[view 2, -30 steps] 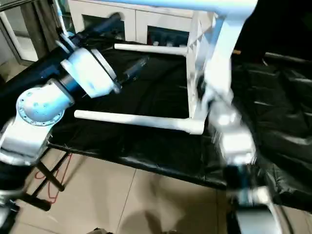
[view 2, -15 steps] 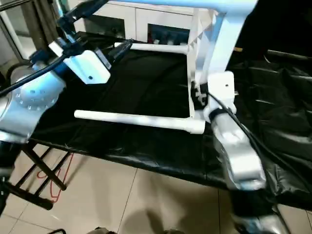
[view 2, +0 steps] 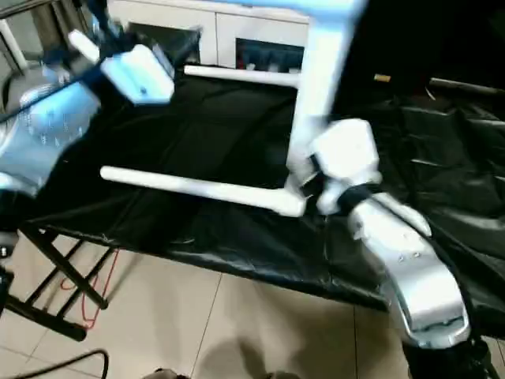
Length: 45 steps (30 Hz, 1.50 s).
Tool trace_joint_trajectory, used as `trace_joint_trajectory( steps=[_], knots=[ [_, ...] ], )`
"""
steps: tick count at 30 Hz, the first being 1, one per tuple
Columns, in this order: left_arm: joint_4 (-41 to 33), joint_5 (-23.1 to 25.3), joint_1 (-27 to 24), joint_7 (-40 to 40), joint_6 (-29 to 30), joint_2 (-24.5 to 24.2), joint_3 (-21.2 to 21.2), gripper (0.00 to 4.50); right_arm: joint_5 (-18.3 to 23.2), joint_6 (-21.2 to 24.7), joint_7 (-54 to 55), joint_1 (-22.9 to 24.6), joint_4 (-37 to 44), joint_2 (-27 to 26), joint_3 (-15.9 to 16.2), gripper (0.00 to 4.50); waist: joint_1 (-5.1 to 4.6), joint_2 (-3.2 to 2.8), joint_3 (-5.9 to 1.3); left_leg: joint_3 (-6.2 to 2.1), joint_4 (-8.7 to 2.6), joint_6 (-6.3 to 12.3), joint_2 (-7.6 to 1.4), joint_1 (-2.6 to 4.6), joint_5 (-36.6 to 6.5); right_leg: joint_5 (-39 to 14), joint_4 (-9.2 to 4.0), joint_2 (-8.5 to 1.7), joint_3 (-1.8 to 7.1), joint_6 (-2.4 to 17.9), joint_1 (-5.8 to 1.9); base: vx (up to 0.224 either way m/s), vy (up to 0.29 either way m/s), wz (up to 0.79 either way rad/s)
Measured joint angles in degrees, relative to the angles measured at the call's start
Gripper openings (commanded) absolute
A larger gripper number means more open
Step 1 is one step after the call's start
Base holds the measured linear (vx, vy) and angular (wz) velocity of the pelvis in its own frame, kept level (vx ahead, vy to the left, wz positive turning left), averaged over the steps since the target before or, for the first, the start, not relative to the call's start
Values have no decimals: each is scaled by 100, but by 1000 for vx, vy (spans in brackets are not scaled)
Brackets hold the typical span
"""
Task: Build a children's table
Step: Flip table
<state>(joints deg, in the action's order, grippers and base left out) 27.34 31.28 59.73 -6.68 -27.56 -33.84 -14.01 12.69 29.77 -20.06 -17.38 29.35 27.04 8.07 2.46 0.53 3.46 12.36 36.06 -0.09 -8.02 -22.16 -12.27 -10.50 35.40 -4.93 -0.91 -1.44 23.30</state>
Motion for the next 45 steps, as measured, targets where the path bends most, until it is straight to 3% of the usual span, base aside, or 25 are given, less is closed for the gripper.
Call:
trace_joint_trajectory(
  steps=[8,14,15,17,21,26,27,34,38,41,45],
  knots=[
    [889,264,282,140,-240,-384,-16,450,-6,-16,-220,9,170,76,137,410,61,-30,-2,-8,-1,-10,0,0,5,0,-2,2,-3,0,-2,0,0,0],
    [1616,413,864,204,-509,-377,-221,450,21,-121,-296,-77,35,-187,174,410,128,-35,-3,-18,-1,-14,2,-3,8,0,-5,2,-7,0,-5,0,0,0],
    [1652,421,882,206,-528,-373,-224,421,20,-128,-303,-88,-9,-187,175,411,124,-35,-3,-18,0,-14,2,-3,8,0,-5,2,-7,0,-6,0,0,0],
    [1892,462,958,230,-566,-305,-266,421,22,-167,-379,-91,-112,-176,178,411,123,-35,-2,-18,0,-14,2,-4,8,0,-3,2,-8,1,-6,0,0,0],
    [2267,506,1129,242,-638,-180,-321,378,25,-316,-433,-95,-147,-201,214,411,119,-45,4,-21,0,-16,1,-3,9,1,-1,3,-10,2,-5,0,0,0],
    [2579,563,1351,258,-663,-136,-445,369,12,-397,-457,-111,-209,-315,241,411,112,-52,6,-21,0,-15,1,-3,9,1,-3,3,-10,2,-5,0,0,0],
    [2650,567,1381,259,-663,-126,-454,339,11,-407,-469,-113,-248,-325,242,411,109,-52,6,-21,0,-15,1,-4,9,1,-3,3,-10,2,-5,0,0,0],
    [3073,607,1759,284,-596,-36,-459,296,6,-497,-486,-114,-297,-416,260,411,117,-51,7,-23,-1,-15,1,-4,9,1,-5,3,-11,3,-5,0,0,0],
    [3265,204,1837,-223,-398,148,-301,264,257,-451,-463,-131,-308,-746,149,411,136,-49,7,-23,-1,-15,1,-4,9,1,-4,2,-12,3,-5,0,0,0],
    [3282,-245,1931,-857,-103,310,-73,253,345,-395,-473,-212,-353,-731,63,411,198,-49,7,-21,1,-14,2,-2,9,5,-5,1,-11,10,-8,0,0,0],
    [3316,-437,1946,-1328,248,388,68,219,308,-403,-550,-124,-492,-521,-25,411,253,-54,4,-21,-1,-15,2,8,9,6,-3,1,-11,12,-11,0,0,0]
  ],
)
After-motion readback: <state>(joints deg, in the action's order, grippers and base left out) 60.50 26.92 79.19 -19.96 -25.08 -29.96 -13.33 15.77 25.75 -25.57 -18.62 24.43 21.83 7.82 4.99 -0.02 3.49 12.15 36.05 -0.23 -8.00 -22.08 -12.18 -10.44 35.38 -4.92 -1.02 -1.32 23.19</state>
